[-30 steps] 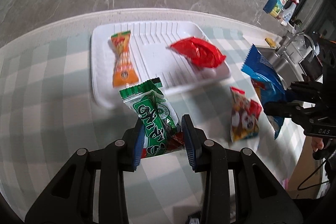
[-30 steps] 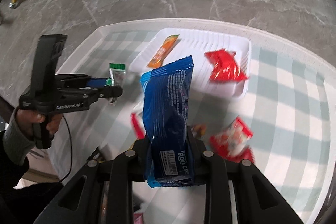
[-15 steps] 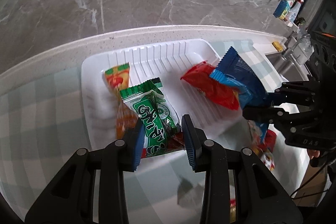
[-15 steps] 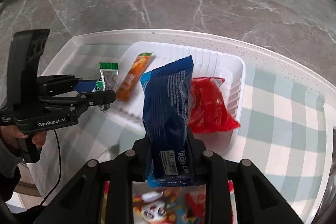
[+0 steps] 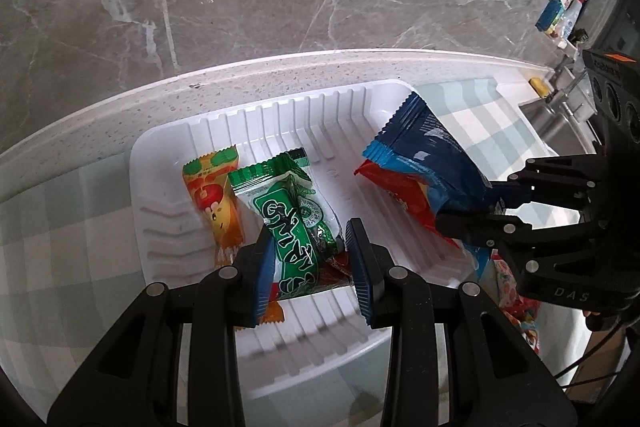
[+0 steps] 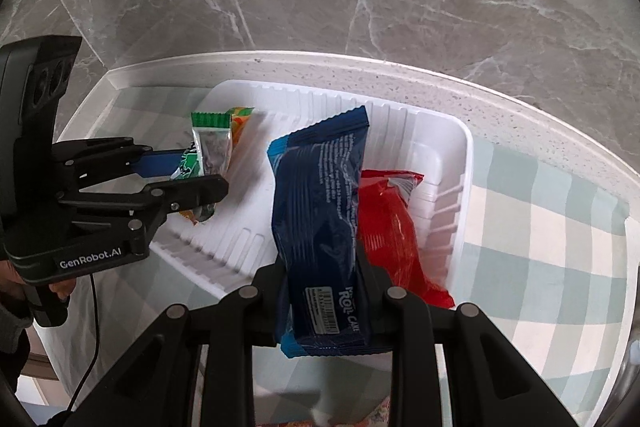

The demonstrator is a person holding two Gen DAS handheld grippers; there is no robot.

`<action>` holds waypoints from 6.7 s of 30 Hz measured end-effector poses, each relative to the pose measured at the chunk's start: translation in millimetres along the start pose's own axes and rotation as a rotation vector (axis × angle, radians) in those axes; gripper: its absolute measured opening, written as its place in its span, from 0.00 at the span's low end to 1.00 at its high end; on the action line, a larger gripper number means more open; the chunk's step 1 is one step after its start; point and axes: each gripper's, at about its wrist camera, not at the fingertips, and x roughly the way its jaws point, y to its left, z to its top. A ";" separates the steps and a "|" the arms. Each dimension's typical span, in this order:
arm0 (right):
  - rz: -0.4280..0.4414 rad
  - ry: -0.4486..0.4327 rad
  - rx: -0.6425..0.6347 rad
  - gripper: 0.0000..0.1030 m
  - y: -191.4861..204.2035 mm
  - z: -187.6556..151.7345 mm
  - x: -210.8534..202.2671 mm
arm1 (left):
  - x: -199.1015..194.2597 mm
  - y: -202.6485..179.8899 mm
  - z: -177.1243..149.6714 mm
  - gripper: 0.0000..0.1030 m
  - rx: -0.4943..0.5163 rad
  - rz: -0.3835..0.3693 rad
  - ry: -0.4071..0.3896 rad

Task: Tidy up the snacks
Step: 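Carry both packets to the white tray and release them inside, then move both tools back over the remaining snacks, then grasp the clear packet with the left tool while the right tool grasps the pink packet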

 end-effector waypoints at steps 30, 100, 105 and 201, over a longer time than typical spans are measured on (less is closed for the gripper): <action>-0.173 -0.087 -0.129 0.34 27.2 6.2 -23.3 | -11.4 -27.6 4.2 0.45 0.034 0.094 -0.078; -0.147 -0.088 -0.196 0.44 86.8 -258.8 -171.9 | -146.5 -148.2 -295.2 0.50 -0.104 0.093 0.082; -0.105 -0.061 -0.230 0.44 92.6 -273.9 -165.2 | -144.5 -142.3 -304.0 0.50 -0.136 0.089 0.097; 0.217 0.131 -0.158 0.16 71.3 -304.2 -98.7 | -85.3 -195.9 -303.6 0.16 0.484 -0.190 0.277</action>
